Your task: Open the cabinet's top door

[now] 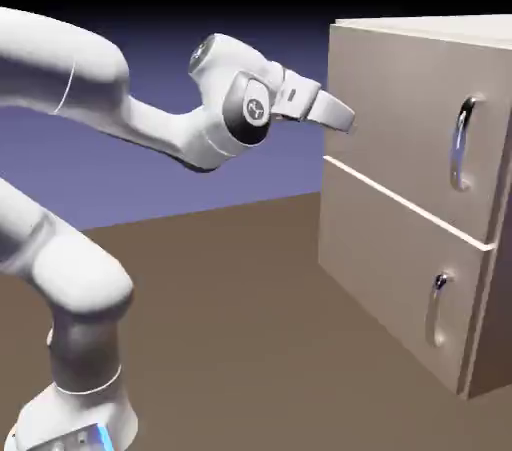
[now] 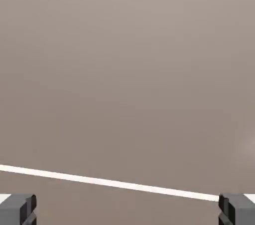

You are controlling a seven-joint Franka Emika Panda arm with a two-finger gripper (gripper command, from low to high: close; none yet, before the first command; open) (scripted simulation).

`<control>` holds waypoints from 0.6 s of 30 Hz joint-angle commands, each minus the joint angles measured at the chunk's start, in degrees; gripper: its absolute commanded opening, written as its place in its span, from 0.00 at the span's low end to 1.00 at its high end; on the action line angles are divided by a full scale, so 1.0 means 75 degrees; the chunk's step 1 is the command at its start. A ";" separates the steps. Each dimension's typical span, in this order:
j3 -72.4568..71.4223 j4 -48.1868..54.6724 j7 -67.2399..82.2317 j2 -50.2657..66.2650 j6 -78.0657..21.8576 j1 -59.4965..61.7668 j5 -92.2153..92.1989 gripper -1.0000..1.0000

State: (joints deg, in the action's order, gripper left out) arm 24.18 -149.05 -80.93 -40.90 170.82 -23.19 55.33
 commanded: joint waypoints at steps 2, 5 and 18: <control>0.0291 0.0144 -0.0462 -0.0099 -0.0038 -0.0270 0.0665 1.00; 0.0726 0.0359 -0.1155 -0.0247 -0.0096 -0.0676 0.1662 1.00; 0.2614 0.1292 -0.4158 -0.0890 -0.0345 -0.2432 0.5981 1.00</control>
State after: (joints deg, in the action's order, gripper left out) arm 43.79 -139.36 -112.11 -47.57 168.23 -41.43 100.18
